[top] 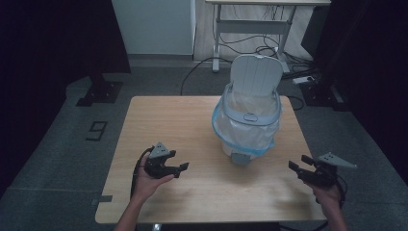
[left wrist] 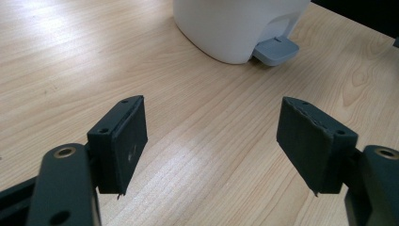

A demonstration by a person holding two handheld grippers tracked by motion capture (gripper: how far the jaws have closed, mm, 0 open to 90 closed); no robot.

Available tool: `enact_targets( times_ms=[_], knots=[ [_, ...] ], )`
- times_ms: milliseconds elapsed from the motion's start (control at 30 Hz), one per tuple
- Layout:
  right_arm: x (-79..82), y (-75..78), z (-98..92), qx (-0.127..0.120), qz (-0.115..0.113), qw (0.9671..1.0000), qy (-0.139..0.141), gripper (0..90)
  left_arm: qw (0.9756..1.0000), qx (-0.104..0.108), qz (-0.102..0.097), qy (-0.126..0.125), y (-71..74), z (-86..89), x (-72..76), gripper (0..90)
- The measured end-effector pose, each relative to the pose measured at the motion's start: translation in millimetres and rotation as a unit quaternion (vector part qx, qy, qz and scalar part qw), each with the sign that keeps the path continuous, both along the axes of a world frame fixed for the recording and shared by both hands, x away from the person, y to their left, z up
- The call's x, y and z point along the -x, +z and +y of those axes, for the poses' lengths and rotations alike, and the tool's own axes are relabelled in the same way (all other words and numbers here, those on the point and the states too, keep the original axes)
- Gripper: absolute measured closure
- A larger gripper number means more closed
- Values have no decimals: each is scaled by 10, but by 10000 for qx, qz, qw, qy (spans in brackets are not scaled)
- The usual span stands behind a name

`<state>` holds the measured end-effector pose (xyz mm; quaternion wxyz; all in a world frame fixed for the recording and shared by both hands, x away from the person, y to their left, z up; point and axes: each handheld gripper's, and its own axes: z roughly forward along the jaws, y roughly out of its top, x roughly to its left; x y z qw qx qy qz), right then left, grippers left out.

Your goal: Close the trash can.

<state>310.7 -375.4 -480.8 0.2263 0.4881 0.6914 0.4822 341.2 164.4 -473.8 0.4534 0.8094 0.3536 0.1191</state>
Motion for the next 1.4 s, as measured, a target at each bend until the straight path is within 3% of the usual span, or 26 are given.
enact_targets(
  times_ms=[200, 400, 767, 1167, 1400],
  knots=[
    [-93, 435, -3, -44, -289, 9995, 69, 290, 10000, -47, 56, 6, -39, -6, -8, 251],
    [-249, 755, 51, -154, -361, 9991, 178, 288, 9999, -68, 125, -13, -81, -12, 6, 251],
    [-522, 1083, 213, -145, -468, 9984, 297, 285, 9997, -35, 261, 1, -144, 47, -14, 254],
    [-820, 1446, 497, 174, -676, 9968, 394, 288, 9993, -60, 363, -72, -183, 41, -29, 253],
    [-984, 1613, 593, 156, -700, 9966, 412, 288, 9992, -43, 386, -58, -193, 52, -37, 254]
  ],
)
